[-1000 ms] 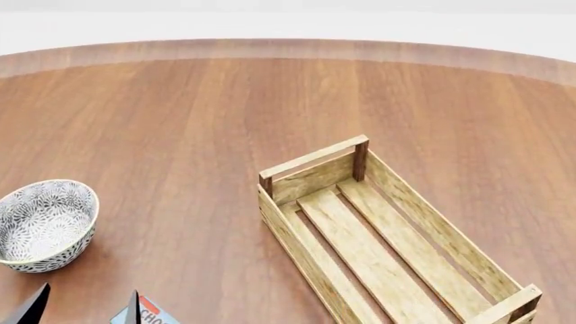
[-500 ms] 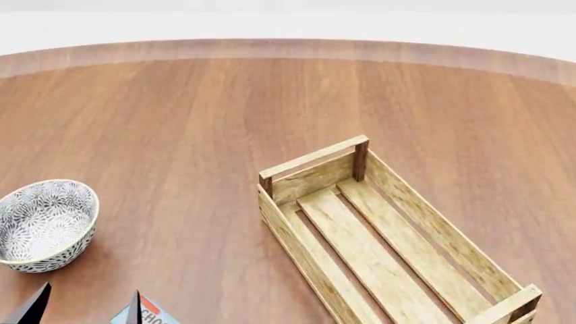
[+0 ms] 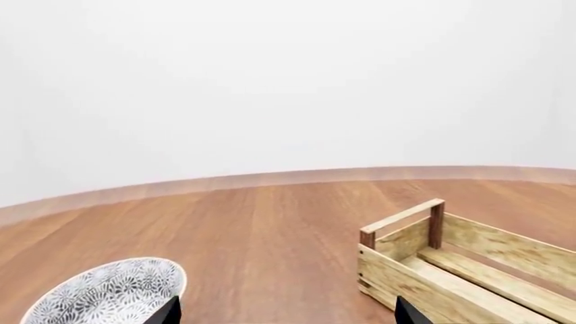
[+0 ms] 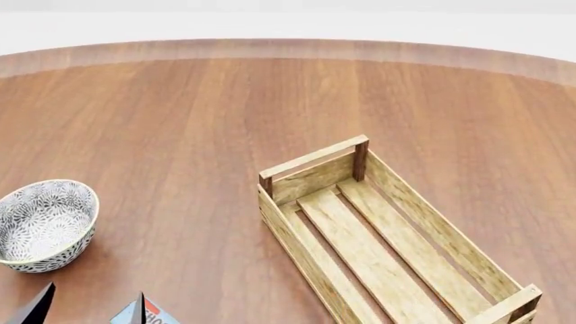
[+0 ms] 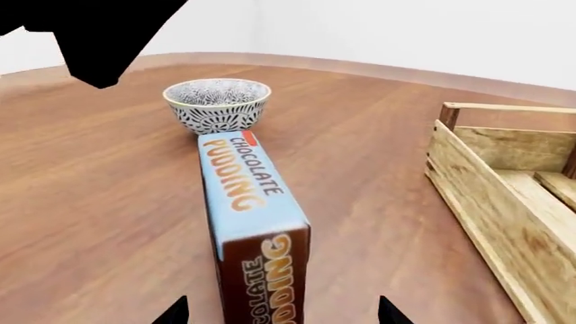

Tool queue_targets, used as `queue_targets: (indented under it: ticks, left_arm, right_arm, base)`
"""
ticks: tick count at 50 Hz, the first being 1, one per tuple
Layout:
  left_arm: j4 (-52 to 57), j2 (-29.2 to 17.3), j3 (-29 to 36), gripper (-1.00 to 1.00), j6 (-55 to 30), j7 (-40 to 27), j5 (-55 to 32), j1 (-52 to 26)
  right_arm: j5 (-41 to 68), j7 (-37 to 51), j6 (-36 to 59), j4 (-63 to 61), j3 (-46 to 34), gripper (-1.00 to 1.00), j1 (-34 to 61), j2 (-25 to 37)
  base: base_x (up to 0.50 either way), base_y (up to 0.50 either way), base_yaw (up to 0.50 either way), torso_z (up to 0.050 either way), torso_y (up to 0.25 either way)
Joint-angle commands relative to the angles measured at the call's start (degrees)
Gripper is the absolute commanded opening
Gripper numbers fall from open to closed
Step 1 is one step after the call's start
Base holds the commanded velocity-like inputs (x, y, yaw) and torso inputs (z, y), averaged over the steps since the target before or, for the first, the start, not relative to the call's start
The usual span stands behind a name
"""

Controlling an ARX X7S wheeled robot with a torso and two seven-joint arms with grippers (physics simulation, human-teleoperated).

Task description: Pick up the chocolate pudding and put it in the tray.

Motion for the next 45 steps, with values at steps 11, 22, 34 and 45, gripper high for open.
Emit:
queue_targets:
  ticks: [11, 22, 34, 45]
  left_arm:
    - [0.0, -0.5, 1.2, 1.0, 0.5, -0.6, 0.2, 0.0]
    - [0.2, -0.7, 1.6, 1.0, 0.4, -0.9, 0.1, -0.1]
    - [0.1, -1.0, 2.1, 1.0, 0.5, -1.2, 0.1, -0.1]
    - [0.3, -1.2, 2.5, 1.0, 0.4, -1.5, 0.1, -0.3]
  right_arm:
    - [-0.9, -0.1, 0.3, 7.3, -2.1, 1.0, 5.6, -2.6]
    - [-0.5, 0.2, 0.6, 8.2, -2.2, 1.0, 6.8, -2.8]
    - [-0.5, 0.2, 0.4, 9.0, -3.2, 1.0, 7.4, -3.3]
    - [-0.2, 0.5, 0.8, 9.0, -3.8, 1.0, 7.9, -3.6]
  base:
    - [0.0, 0.0, 0.0, 0.0, 0.0]
    - [0.0, 0.0, 0.0, 0.0, 0.0]
    - [0.0, 0.0, 0.0, 0.0, 0.0]
    - [0.0, 0.0, 0.0, 0.0, 0.0]
